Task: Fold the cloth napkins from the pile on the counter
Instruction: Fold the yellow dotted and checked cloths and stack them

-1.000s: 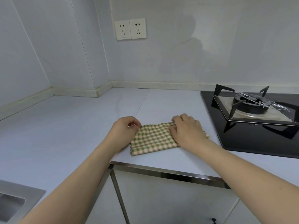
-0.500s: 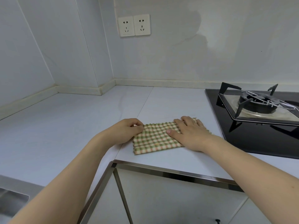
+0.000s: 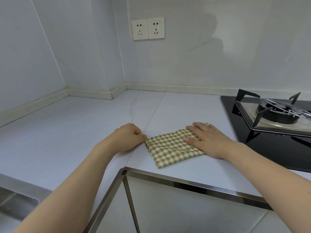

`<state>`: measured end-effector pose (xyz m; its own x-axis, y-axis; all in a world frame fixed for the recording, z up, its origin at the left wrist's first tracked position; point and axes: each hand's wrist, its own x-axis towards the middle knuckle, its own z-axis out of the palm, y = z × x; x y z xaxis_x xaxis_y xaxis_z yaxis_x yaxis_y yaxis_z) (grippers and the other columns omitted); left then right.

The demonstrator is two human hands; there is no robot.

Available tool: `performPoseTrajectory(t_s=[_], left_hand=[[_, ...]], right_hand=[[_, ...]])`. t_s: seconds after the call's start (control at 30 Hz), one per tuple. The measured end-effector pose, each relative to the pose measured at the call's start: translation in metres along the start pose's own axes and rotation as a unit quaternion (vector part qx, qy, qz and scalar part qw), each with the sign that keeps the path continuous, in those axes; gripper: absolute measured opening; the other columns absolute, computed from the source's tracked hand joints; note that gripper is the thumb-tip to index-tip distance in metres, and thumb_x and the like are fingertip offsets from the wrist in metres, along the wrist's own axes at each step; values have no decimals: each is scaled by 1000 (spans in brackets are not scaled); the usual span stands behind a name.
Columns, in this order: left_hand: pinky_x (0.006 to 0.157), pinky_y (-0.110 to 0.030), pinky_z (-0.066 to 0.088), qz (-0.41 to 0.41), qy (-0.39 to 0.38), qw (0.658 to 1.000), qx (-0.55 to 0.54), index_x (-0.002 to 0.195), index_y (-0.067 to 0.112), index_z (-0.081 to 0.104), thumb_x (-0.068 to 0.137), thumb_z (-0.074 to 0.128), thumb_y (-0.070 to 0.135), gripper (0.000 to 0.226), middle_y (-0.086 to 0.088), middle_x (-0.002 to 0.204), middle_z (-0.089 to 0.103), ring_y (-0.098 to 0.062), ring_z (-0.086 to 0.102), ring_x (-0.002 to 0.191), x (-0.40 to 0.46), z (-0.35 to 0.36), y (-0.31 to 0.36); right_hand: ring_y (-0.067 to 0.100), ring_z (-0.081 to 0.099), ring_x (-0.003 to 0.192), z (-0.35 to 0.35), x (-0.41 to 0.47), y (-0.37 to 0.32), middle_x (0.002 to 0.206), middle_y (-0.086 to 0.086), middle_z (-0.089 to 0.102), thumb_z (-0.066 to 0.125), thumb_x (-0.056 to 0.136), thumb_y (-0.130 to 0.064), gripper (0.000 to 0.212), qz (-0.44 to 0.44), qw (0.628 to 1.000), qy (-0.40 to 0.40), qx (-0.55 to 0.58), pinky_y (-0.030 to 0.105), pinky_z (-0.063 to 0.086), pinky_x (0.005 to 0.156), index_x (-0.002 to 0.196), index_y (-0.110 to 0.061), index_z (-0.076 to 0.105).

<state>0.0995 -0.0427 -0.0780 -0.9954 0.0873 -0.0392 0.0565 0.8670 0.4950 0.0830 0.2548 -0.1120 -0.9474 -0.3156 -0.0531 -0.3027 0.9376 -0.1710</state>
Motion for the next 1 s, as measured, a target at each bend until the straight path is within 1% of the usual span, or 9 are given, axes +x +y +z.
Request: performPoseTrajectory(t_s=[0.07,0.17,0.27,0.37,0.47,0.6,0.67,0.77,1.0], left_hand=[[75,-34,46,23,67,997,8,80,9,59,94,53,34,30,3,88,58,-20,57,81,-2,3,4],[83,-30,47,113,144,983,-26,95,19,59,96,48,24,12,4,104,55,-17,55,97,-12,18,33],[106,-29,32,196,83,977,6,130,23,51,99,45,29,33,6,138,43,-14,38,126,-20,43,60],[121,-35,2,183,-44,972,143,155,21,15,103,28,43,58,3,163,6,-14,3,148,-26,65,64],[120,-37,-10,153,-118,964,183,156,21,-3,104,16,46,62,6,163,-13,-13,-15,148,-34,67,61],[120,-39,-12,93,-150,965,194,155,23,-9,101,15,53,66,6,162,-16,-14,-19,147,-36,60,69],[120,-43,-12,63,-125,971,193,156,21,-6,99,16,58,72,2,163,-13,-17,-16,149,-30,63,81],[120,-46,-10,87,-53,978,184,156,13,-1,99,15,58,74,-5,164,-6,-22,-10,150,-15,82,112],[119,-53,-6,89,-31,980,174,156,18,1,97,15,63,76,-2,164,-4,-20,-6,150,-9,106,107]], right_hand=[[9,-1,148,1,0,-1,162,-6,4,14,93,-66,68,1,1000,-2,-6,37,-4,121,153,-37,10],[9,-5,148,2,1,1,162,-5,-1,9,102,-47,54,0,1000,-5,-29,35,-6,120,154,-33,3],[11,-8,148,3,3,3,162,-4,-7,9,105,-40,52,4,999,-10,-52,32,-8,118,155,-28,-2],[8,-9,148,3,7,6,162,-6,-8,10,105,-41,53,21,1000,-9,-3,30,-8,119,155,-27,-1],[9,-7,148,-4,6,19,162,-8,-6,11,104,-41,54,44,999,-18,12,32,-5,120,155,-26,1],[13,-3,149,-5,3,28,163,-4,-5,10,105,-39,55,52,998,-9,-22,34,-2,120,155,-22,0],[13,-3,149,-3,4,25,163,-3,-5,10,104,-39,55,52,998,-2,-30,36,-2,121,155,-21,0],[13,-4,149,-3,5,27,163,-4,-5,10,104,-40,55,49,999,-1,-23,36,-2,121,155,-22,0],[12,-5,149,-4,5,31,163,-5,-6,10,104,-42,56,38,999,-7,-16,35,-3,121,155,-23,0]])
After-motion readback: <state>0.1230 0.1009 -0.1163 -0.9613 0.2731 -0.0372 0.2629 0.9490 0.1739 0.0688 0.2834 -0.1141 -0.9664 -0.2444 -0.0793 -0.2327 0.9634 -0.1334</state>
